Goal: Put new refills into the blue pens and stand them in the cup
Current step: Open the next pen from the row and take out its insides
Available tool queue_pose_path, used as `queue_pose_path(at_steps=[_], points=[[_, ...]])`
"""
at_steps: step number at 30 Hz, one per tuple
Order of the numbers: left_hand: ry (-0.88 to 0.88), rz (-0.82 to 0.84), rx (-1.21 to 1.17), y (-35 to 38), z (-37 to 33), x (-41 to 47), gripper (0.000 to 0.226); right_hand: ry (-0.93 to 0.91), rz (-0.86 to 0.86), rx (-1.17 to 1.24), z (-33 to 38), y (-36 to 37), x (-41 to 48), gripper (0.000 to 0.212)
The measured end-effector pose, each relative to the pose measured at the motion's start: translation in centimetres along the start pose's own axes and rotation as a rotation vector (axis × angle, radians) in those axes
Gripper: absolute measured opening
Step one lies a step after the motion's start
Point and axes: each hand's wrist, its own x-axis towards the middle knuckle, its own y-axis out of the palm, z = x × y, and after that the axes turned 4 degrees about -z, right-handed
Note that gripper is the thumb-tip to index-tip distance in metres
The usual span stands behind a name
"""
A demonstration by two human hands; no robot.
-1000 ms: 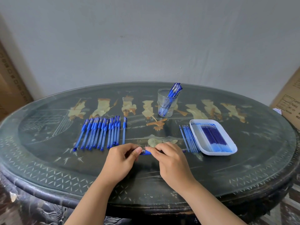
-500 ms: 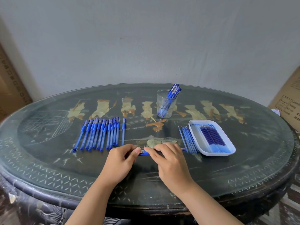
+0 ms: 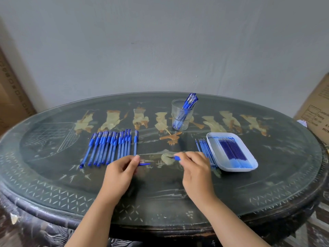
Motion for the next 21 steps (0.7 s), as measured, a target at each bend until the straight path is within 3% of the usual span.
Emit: queue_pose_path(at_steps=[7, 14, 21], points=[[0.131, 0.031, 0.05, 0.7, -0.2, -0.2, 0.008, -0.04, 0.028, -0.045, 0.7, -0.1, 0.1, 0.028], [0.373, 0.094, 0.352, 1.5, 1.1, 0.2, 0.018, -0.061, 0.021, -0.054, 0.6, -0.1, 0.0, 0.027], [0.348, 0.038, 0.309, 1.6, 0.6, 0.0, 0.028, -0.065, 0.042, -0.034, 0.4, 0.1, -0.1, 0.026]])
